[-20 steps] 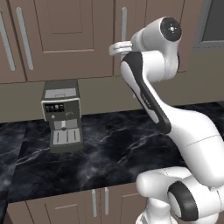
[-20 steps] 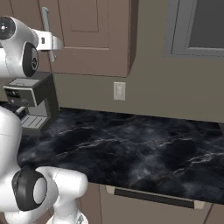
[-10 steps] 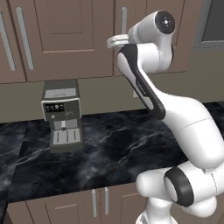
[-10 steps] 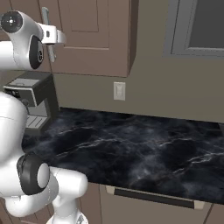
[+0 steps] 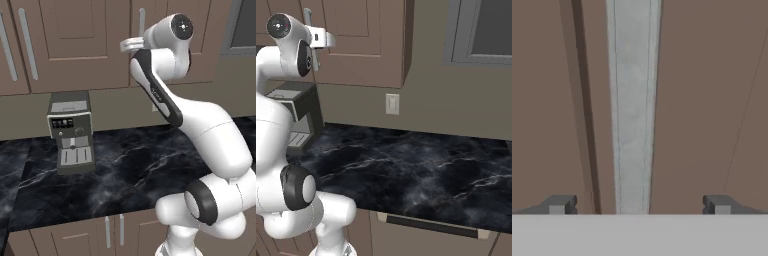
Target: Move the shaker and condiment bottle from the cabinet to the dining counter.
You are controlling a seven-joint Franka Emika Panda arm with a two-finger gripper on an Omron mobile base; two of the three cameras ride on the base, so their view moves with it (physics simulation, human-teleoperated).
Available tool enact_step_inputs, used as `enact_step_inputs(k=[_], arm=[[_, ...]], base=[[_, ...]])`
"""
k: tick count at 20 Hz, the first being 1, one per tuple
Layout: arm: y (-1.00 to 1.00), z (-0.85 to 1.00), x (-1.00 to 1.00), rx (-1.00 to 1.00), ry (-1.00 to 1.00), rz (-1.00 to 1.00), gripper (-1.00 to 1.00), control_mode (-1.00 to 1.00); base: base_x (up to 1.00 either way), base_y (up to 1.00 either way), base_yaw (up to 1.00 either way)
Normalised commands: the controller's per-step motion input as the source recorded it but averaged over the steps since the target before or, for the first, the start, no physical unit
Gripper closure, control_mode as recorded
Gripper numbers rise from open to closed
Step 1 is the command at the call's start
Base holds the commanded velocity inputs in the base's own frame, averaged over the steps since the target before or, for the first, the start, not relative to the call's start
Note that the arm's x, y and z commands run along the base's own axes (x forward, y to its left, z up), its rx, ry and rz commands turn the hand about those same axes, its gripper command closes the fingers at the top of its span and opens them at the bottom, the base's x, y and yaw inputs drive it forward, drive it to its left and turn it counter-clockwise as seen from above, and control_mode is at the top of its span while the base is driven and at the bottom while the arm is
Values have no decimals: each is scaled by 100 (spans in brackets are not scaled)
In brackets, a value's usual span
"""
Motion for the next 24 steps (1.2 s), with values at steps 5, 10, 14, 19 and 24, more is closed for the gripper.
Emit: enact_step_inputs(k=[5,10,14,19,24], arm=[[0,-3,40,0,0,0,-100,-100],[0,-4,48,0,0,0,-100,-100],[4,-9,43,0,0,0,100,-100],[-2,-14,9,0,0,-2,100,-100],[-8,-10,0,0,0,-2,100,-100]], base=[[0,0,0],[0,0,0],[0,0,0],[0,0,0],[0,0,0]])
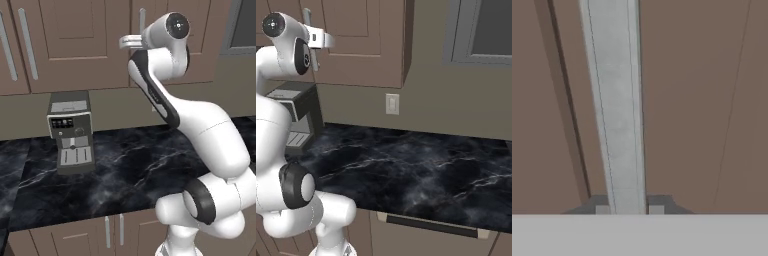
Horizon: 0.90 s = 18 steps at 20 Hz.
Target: Move the shaker and condiment bottle from the cabinet to the dining counter.
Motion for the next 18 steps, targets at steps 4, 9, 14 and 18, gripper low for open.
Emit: enact_step_inputs(k=[4,9,14,18], arm=[[-18,-4,-17,0,0,-2,100,-100],[-42,-1,-39,0,-5,0,100,-100],[-55,0,-50,5,-5,0,100,-100],[-60,0,-61,9,-6,0,100,-100]], base=[[0,0,0],[0,0,0],[0,0,0],[0,0,0]])
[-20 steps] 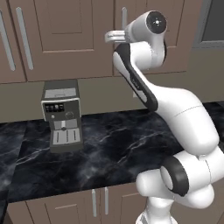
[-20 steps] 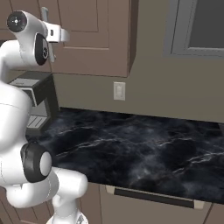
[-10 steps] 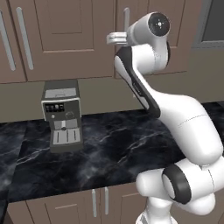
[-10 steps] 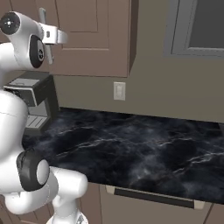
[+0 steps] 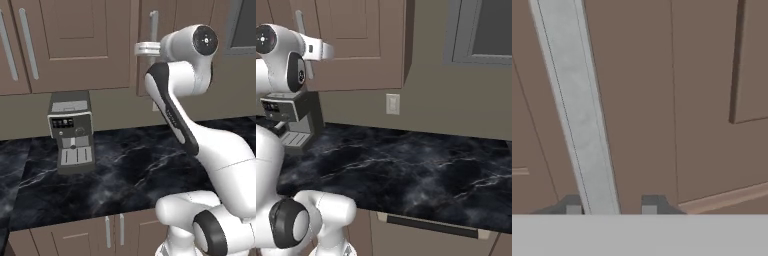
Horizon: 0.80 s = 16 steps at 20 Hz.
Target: Move the shaker and condiment bottle from the cabinet to the dining counter.
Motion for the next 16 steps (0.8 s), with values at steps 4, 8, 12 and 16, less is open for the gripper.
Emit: enact_step_inputs(k=[4,8,12,16], arm=[[-61,3,-62,12,0,0,100,-100],[-62,7,-64,12,2,0,100,-100],[-61,9,-63,10,4,0,100,-100],[-61,11,-65,10,4,0,100,-100]], base=[[0,0,0],[0,0,0],[0,0,0],[0,0,0]])
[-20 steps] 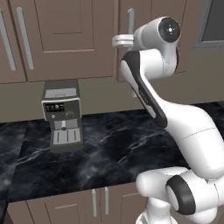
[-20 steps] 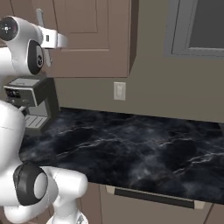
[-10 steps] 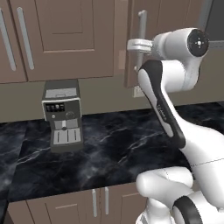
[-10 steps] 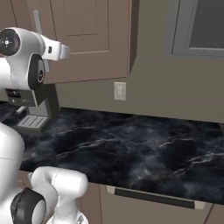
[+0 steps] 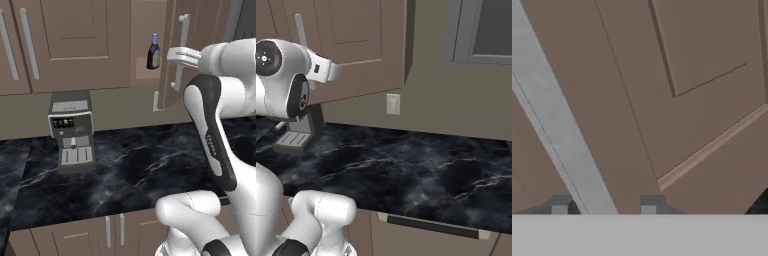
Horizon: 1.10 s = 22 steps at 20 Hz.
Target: Move the shaker and condiment bottle from the cabinet to the dining counter.
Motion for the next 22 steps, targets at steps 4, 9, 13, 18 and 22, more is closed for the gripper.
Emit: enact_step_inputs(k=[4,9,13,18,22], arm=[[-61,12,-64,11,5,0,100,-100],[-60,11,-64,11,5,0,100,-100],[-56,6,-61,10,4,-1,100,-100],[-29,-1,-46,1,1,-1,100,-100],[22,-9,-24,2,-1,0,-100,-100]], base=[[0,0,0],[0,0,0],[0,0,0],[0,0,0],[0,0,0]])
